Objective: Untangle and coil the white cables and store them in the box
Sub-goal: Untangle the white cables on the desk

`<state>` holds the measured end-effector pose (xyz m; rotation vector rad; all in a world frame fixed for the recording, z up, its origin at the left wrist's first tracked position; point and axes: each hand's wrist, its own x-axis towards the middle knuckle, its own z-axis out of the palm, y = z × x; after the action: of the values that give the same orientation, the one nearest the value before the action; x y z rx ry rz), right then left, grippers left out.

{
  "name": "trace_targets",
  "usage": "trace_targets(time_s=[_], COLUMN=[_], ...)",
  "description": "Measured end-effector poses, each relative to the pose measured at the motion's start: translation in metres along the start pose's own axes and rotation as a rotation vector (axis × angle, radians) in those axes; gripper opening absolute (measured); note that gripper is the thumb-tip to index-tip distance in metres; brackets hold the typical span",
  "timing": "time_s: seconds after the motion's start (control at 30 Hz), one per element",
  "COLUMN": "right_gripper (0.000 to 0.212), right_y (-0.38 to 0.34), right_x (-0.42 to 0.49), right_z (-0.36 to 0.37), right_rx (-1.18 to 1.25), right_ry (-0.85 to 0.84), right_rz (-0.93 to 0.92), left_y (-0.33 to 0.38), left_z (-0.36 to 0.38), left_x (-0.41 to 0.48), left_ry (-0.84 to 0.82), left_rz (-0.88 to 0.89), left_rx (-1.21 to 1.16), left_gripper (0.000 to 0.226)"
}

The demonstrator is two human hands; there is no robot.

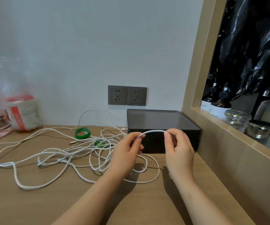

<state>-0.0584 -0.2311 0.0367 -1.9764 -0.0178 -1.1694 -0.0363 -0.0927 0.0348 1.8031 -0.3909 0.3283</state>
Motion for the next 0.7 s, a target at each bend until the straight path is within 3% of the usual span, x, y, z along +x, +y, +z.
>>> trace_targets(time_s=[0.13,0.37,0.43,0.5,0.57,0.63,0.7], right_gripper=[0.014,0.012,0.012,0.013,0.016,0.013,0.009], right_y=[0.017,-0.006,-0.003,0.004,0.008,0.008,0.008], right_x=[-0.008,0.01,0.006,0.006,0.01,0.013,0.013], right_z=[0.013,0.033,0.033,0.028,0.02,0.014,0.012], right_rx=[-0.216,0.082,-0.055,-0.347,-0.403,-0.182,0.005], right_ry=[-0.118,-0.091,-0.186,-0.309,-0.377,-0.422,-0.372], right_rz=[-0.037,0.268,0.206,0.083,0.069,0.168,0.28], left_y=[-0.009,-0.015,-0.016,-0.017,-0.014,-0.011,-0.01], left_z=[-0.014,-0.018,-0.026,-0.034,-0.039,-0.04,-0.037], left_x=[0.001,0.01,0.015,0.02,0.021,0.018,0.012], left_ry=[0.003,0.099,0.182,0.262,0.277,0.191,0.132], left_rz=[-0.02,-0.028,-0.02,-0.049,-0.082,-0.082,0.013], left_rx=[-0.067,-0.054,-0.1,-0.176,-0.208,-0.081,0.286], left_gripper=[0.021,0.022,0.021,0.024,0.024,0.021,0.014])
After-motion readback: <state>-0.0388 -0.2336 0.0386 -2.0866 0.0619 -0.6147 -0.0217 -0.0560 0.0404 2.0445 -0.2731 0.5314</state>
